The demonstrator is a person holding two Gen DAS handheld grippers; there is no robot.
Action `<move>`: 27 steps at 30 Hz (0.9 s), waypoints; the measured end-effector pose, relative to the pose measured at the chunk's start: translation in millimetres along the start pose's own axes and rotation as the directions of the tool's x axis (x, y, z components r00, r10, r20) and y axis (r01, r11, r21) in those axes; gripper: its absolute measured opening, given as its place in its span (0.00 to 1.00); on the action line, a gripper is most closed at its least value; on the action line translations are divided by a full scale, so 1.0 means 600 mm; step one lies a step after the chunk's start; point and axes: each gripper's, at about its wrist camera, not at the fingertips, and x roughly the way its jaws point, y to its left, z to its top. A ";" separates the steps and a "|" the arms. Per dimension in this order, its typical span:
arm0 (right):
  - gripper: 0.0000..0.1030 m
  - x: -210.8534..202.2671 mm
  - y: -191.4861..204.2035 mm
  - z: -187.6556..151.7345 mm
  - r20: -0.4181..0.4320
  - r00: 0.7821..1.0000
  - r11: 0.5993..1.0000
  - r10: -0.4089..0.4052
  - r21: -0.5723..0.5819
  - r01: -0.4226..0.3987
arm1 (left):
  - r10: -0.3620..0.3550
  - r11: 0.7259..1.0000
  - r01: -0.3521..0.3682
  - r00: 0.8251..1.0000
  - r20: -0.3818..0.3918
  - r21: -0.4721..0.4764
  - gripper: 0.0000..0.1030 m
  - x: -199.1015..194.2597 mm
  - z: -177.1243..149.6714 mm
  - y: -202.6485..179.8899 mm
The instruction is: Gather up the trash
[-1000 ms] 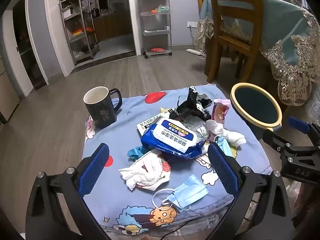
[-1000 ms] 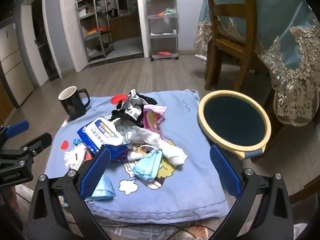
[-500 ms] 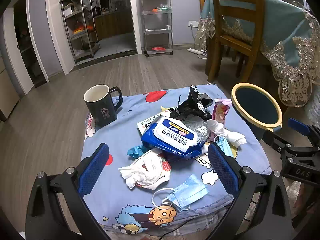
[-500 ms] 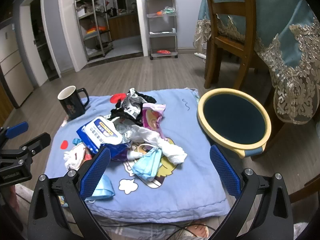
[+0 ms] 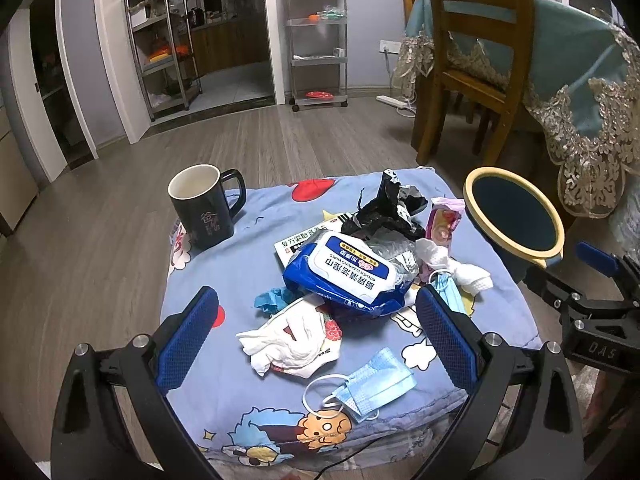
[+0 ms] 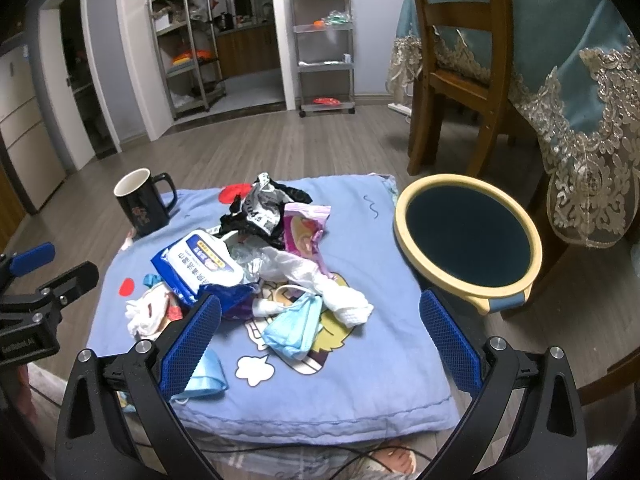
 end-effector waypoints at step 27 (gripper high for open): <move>0.96 0.003 0.003 -0.006 -0.011 1.000 1.000 0.000 0.001 0.000 | -0.002 1.000 0.002 1.000 -0.013 -0.003 0.94 0.007 -0.002 0.001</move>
